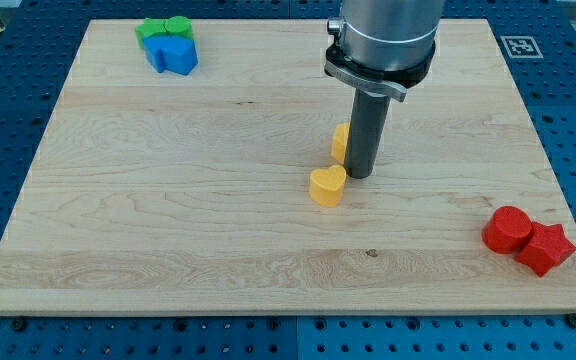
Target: Push the yellow hexagon closer to the group of blocks
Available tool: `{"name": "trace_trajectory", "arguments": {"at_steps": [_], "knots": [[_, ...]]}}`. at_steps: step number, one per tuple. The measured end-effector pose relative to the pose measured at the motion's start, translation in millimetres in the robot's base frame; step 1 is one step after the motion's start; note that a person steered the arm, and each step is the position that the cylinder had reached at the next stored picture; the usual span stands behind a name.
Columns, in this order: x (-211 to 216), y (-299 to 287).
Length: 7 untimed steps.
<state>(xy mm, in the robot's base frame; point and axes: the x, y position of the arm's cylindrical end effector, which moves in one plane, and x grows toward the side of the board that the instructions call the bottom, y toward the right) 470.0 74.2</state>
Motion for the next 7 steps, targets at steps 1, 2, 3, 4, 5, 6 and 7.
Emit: {"name": "trace_trajectory", "arguments": {"at_steps": [1,2,3,4,5,6,7], "knots": [[-4.4,-6.3],[-40.6,-31.3],[-32.7,8.4],[-22.7,71.6],[-36.2,57.2],[-58.4,-35.7],[-79.2,-124.7]]}}
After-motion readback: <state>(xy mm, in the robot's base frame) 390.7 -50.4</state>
